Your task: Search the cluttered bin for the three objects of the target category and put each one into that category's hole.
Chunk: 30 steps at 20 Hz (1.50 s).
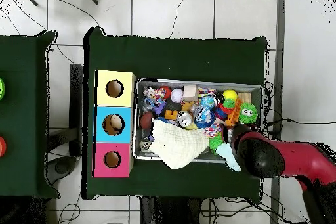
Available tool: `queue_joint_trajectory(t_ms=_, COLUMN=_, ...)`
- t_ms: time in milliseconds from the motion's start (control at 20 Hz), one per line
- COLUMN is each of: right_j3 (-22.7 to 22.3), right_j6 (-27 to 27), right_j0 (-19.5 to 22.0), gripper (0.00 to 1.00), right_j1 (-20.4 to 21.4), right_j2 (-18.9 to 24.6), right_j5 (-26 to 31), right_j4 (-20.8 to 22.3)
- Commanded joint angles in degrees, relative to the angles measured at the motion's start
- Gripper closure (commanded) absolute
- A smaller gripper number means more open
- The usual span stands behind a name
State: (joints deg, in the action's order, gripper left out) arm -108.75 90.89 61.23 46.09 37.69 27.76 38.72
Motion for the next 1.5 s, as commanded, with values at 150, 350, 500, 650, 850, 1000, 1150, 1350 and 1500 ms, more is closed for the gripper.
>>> queue_joint_trajectory(t_ms=150, right_j3=5.0, right_j6=3.2, right_j0=-6.9, gripper=0.00, right_j1=-1.6, right_j2=-4.5, right_j5=6.1, right_j4=-0.7)
queue_joint_trajectory(t_ms=350, right_j3=7.1, right_j6=3.2, right_j0=-8.6, gripper=0.00, right_j1=-4.3, right_j2=-5.5, right_j5=5.7, right_j4=-1.1)
queue_joint_trajectory(t_ms=500, right_j3=8.2, right_j6=3.3, right_j0=-9.5, gripper=0.00, right_j1=-6.1, right_j2=-6.3, right_j5=4.8, right_j4=-1.2)
queue_joint_trajectory(t_ms=650, right_j3=9.0, right_j6=3.6, right_j0=-10.4, gripper=0.00, right_j1=-7.4, right_j2=-7.2, right_j5=4.0, right_j4=-1.0)
queue_joint_trajectory(t_ms=850, right_j3=10.4, right_j6=3.0, right_j0=-10.8, gripper=0.00, right_j1=-9.7, right_j2=-7.9, right_j5=3.4, right_j4=-1.3)
queue_joint_trajectory(t_ms=1000, right_j3=11.7, right_j6=2.5, right_j0=-10.8, gripper=0.00, right_j1=-11.5, right_j2=-8.1, right_j5=3.0, right_j4=-1.3)
queue_joint_trajectory(t_ms=1150, right_j3=12.3, right_j6=2.0, right_j0=-10.6, gripper=0.00, right_j1=-12.5, right_j2=-8.1, right_j5=2.7, right_j4=-1.5)
queue_joint_trajectory(t_ms=1350, right_j3=14.4, right_j6=1.3, right_j0=-11.3, gripper=0.00, right_j1=-14.2, right_j2=-8.5, right_j5=2.6, right_j4=-0.8)
queue_joint_trajectory(t_ms=1500, right_j3=15.4, right_j6=1.2, right_j0=-11.9, gripper=0.00, right_j1=-14.9, right_j2=-9.1, right_j5=1.9, right_j4=0.0)
